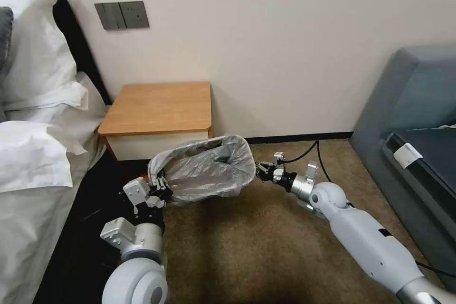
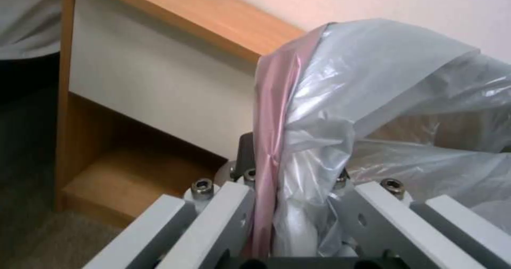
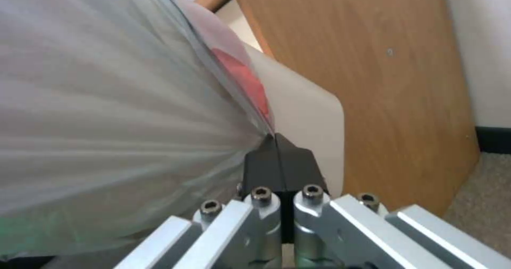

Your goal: Pick up the garbage bag from the table and place it over the trash can.

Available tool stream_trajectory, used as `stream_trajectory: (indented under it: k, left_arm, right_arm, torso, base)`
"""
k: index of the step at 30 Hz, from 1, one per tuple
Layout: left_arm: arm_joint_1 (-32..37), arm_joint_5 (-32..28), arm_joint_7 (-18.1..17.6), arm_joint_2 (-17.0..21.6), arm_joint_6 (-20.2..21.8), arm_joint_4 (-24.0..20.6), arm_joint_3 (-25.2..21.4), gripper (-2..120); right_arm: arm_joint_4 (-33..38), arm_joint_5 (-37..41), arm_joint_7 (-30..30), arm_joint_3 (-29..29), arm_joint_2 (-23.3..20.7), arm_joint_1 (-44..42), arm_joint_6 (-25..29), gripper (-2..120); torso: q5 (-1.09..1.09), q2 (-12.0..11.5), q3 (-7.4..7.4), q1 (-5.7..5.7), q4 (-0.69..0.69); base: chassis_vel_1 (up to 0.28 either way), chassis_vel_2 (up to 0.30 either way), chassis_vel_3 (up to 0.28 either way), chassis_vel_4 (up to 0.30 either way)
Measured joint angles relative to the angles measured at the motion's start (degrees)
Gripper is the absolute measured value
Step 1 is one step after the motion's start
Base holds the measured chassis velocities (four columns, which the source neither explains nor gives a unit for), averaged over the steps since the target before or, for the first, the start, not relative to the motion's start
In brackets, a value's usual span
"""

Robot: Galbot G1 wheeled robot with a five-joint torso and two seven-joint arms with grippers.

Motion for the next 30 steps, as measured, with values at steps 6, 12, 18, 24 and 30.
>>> stream_trajectory:
  k: [6, 12, 18, 24, 30]
  left_arm:
    - [0.0, 0.0, 0.0, 0.0, 0.0, -0.1, -0.1, 5]
    - [0.2, 0.1, 0.0, -0.1, 0.0, -0.2, 0.0, 5]
    - [0.7, 0.7, 0.0, -0.1, -0.1, -0.5, 0.2, 5]
    - [1.1, 1.0, 0.0, -0.1, -0.2, -0.8, 0.3, 5]
    - [1.3, 1.4, 0.0, -0.1, -0.4, -0.9, 0.3, 5]
  right_arm:
    - [-0.9, -0.4, -0.2, -0.5, 0.3, 0.7, 0.1, 0]
    - [-2.1, -1.0, -0.3, -1.2, 0.7, 1.5, 0.3, 0]
    - [-3.7, -1.9, -0.4, -1.5, 1.2, 2.0, 0.6, 0]
    - [-4.1, -2.2, -0.5, -1.6, 1.3, 2.1, 0.8, 0]
    - [-2.6, -2.4, -0.2, -1.2, 1.0, 1.5, 1.0, 0]
  torso:
    - [0.00, 0.0, 0.00, 0.00, 0.00]
    - [0.00, 0.0, 0.00, 0.00, 0.00]
    - [0.00, 0.0, 0.00, 0.00, 0.00]
    - [0.00, 0.0, 0.00, 0.00, 0.00]
    - [0.01, 0.0, 0.00, 0.00, 0.01]
  base:
    - [0.000, 0.000, 0.000, 0.000]
    - [0.000, 0.000, 0.000, 0.000]
    - [0.000, 0.000, 0.000, 0.000]
    - [0.000, 0.000, 0.000, 0.000]
    - [0.000, 0.000, 0.000, 0.000]
